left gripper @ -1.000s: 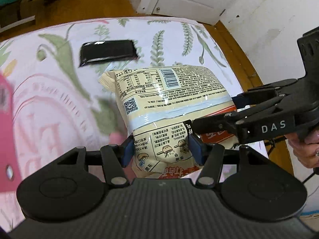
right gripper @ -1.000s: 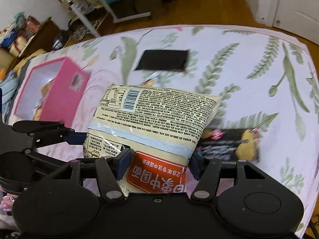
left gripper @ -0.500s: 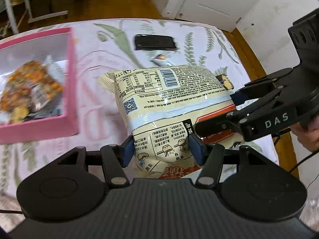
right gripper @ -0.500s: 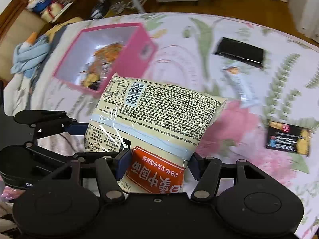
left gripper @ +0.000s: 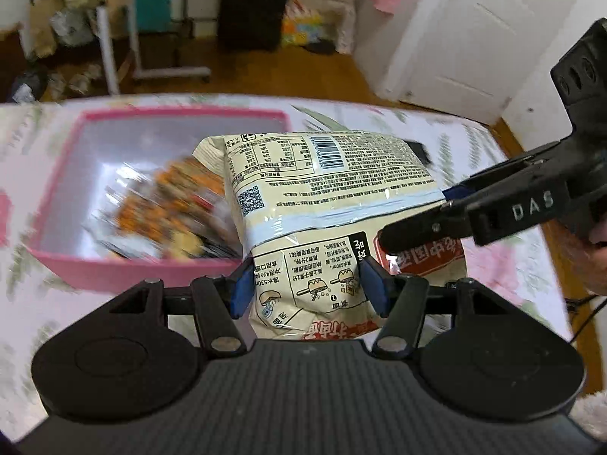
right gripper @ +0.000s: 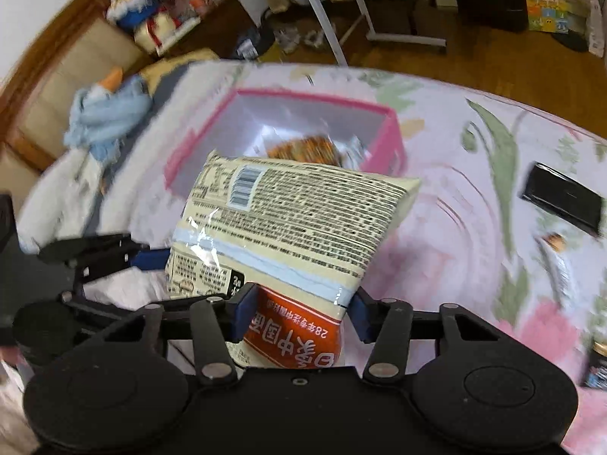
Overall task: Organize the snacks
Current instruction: 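Carry the noodle bag with the right tool over the pink box, then open the right tool to drop the noodle bag into the box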
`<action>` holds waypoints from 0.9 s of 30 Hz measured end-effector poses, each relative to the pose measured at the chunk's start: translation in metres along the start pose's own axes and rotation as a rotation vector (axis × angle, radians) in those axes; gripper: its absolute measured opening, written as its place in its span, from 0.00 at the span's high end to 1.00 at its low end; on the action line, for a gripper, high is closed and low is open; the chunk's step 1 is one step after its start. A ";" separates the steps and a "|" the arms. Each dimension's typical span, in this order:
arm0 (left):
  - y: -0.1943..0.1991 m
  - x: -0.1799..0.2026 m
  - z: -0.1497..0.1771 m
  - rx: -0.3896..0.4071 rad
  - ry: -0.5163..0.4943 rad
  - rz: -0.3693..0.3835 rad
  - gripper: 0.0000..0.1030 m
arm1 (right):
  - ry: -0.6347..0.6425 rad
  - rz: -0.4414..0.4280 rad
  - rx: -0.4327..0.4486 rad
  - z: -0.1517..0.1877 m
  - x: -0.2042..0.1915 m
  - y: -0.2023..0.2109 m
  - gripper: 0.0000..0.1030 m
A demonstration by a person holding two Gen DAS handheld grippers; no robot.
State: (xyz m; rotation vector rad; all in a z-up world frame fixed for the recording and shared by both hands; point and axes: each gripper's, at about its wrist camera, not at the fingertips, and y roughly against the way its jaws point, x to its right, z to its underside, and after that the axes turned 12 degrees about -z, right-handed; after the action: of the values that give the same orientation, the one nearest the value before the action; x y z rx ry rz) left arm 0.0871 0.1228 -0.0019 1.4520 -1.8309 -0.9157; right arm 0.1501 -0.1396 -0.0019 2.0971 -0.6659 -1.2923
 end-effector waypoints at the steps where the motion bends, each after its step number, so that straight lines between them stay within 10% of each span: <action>1: 0.000 -0.008 -0.003 0.014 -0.002 -0.019 0.43 | -0.004 -0.019 0.018 -0.007 0.000 -0.006 0.48; 13: -0.051 -0.088 -0.034 0.070 0.000 -0.190 0.42 | -0.094 -0.094 0.054 -0.082 -0.003 -0.106 0.49; 27: -0.091 -0.106 -0.022 0.069 -0.110 -0.406 0.37 | -0.220 -0.211 -0.001 -0.087 0.014 -0.181 0.44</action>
State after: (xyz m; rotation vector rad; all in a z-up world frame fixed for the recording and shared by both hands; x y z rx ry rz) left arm 0.1757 0.2090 -0.0692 1.8936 -1.6863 -1.1541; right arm 0.2547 -0.0025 -0.1052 2.0867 -0.5439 -1.6566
